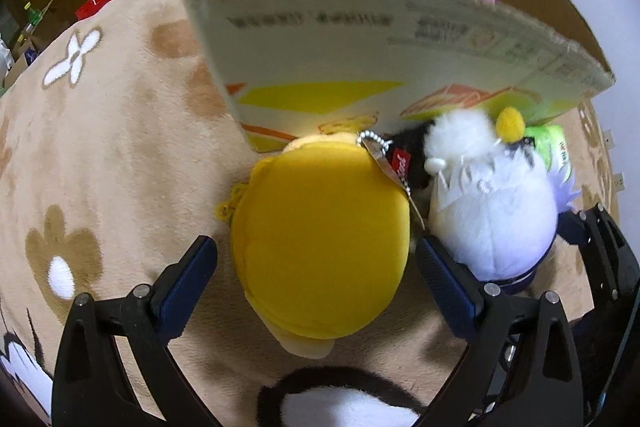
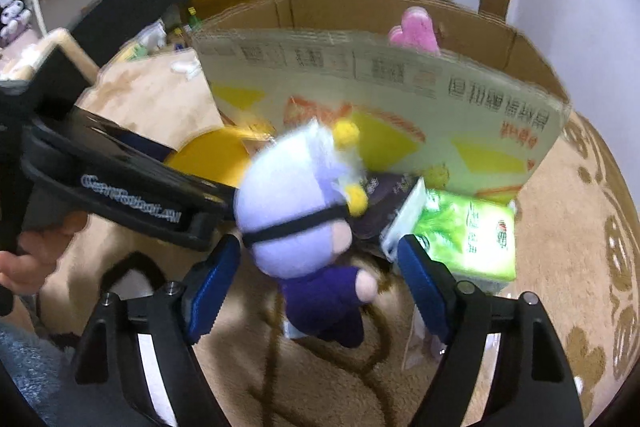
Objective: Organize soft objects
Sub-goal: 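Grasp the yellow plush with the left tool while the right tool grasps the blindfolded doll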
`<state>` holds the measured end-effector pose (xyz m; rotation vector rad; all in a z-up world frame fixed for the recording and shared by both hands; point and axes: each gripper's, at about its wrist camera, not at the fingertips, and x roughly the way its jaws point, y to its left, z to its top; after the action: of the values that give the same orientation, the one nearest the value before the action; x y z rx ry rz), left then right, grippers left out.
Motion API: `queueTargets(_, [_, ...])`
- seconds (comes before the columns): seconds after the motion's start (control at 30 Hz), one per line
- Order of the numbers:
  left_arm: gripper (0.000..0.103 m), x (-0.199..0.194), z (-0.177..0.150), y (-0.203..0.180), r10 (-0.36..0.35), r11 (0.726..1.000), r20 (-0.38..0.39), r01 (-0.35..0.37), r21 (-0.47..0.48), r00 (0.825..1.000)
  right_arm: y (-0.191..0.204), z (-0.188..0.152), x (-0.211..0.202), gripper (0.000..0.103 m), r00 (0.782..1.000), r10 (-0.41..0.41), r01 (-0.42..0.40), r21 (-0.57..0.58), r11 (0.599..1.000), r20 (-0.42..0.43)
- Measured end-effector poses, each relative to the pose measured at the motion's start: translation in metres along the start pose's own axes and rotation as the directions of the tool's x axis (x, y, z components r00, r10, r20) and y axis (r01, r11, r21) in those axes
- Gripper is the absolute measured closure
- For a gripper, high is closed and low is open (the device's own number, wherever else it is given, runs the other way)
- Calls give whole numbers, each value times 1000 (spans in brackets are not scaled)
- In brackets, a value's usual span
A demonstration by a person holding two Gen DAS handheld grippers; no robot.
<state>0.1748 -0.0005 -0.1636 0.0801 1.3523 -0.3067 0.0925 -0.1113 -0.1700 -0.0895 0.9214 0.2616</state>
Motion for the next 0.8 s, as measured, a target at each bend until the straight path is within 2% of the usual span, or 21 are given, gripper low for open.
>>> queueTargets(0.07, [9,3,0,-4,11,1000,-4,-11,10,1000,2,-1,1,21,1000,-14,14,-17,1000,4])
queueTargets(0.23, [31,6,-4,-12,48,998,0,-47,44,999,3,0,-1,33,1000,-5,5,1,1000,0])
queueTargets(0.43, [36,-2,-10,-9,53,997,16,-54,48,998,0,1,-13,47,1000,14,-15,27,1000,17])
queueTargets(0.53, [37,-12,-15,-12,83,996,61,-85,32,995,0,-1,-21,54,999,11,-12,37,999,35])
queueTargets(0.8, [37,-46,-34,-9,99,995,145,-98,-15,985,-1,-7,-44,66,997,3,-8,59,998,80])
